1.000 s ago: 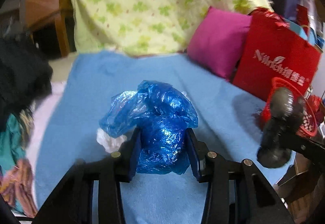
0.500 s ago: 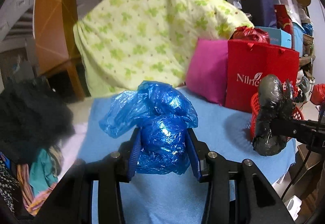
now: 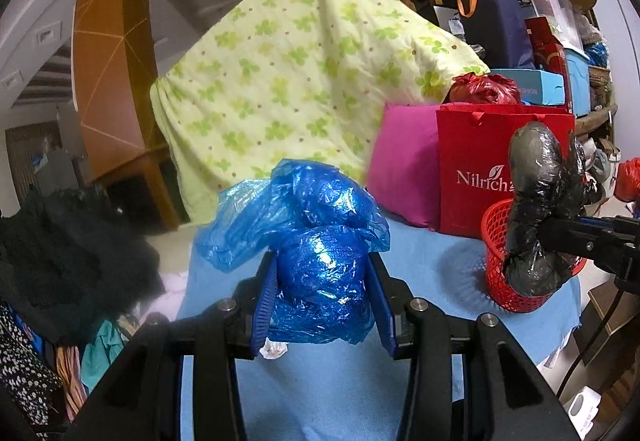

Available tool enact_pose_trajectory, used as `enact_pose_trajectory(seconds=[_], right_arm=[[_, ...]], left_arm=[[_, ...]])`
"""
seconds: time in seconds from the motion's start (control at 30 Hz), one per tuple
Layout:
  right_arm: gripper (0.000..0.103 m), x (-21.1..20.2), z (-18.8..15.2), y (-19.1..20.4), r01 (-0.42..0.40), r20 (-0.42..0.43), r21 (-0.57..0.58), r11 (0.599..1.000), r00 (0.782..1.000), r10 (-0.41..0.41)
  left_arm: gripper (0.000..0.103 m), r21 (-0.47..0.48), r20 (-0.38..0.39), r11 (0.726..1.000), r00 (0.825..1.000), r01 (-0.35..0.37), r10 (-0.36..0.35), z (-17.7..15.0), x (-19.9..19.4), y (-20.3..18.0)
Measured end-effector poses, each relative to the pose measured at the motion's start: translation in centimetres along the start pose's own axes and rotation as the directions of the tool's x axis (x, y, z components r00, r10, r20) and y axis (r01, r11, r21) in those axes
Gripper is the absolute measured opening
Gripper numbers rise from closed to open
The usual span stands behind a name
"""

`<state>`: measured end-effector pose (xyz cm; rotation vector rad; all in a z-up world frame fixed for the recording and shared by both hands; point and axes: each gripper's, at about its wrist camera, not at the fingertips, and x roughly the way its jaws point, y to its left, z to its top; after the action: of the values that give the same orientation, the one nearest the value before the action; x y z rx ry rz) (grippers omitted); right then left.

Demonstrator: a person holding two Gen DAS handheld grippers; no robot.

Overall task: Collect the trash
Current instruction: 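Lift the black bag and blue bag toward the red mesh wastebasket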

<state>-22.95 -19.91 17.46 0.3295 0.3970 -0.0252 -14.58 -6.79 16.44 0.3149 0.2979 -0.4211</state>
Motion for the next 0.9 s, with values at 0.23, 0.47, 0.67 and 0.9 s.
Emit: enact_pose_trajectory(seconds=[0.23,0.47,0.67,0.9], right_arm=[[0.031,-1.4,-0.1,-0.1,0.0,0.027,-0.008,1.0,1.0,0.001],[0.031,-2.3,-0.1,-0.7,-0.001,0.042,-0.011,1.0,0.999,0.001],[0.031,-3.1,-0.4,-1.1,0.005,0.05,-0.004,1.0,0.999,-0.005],[0.031,-3.7,-0.4,-1.8,0.011,0.058,0.014,1.0,0.998,-0.012]], left_arm=[[0.046,0.02,0.015,1.0,1.0,-0.001,0.0,0.7,-0.7,-0.7],[0.046,0.036,0.01,0.999,1.0,0.007,-0.007,0.9,-0.7,-1.7],[0.046,0.047,0.011,0.999,1.0,0.014,-0.015,1.1,-0.8,-2.4],[0.046,0.059,0.003,0.998,1.0,0.022,-0.023,1.2,-0.6,-3.0]])
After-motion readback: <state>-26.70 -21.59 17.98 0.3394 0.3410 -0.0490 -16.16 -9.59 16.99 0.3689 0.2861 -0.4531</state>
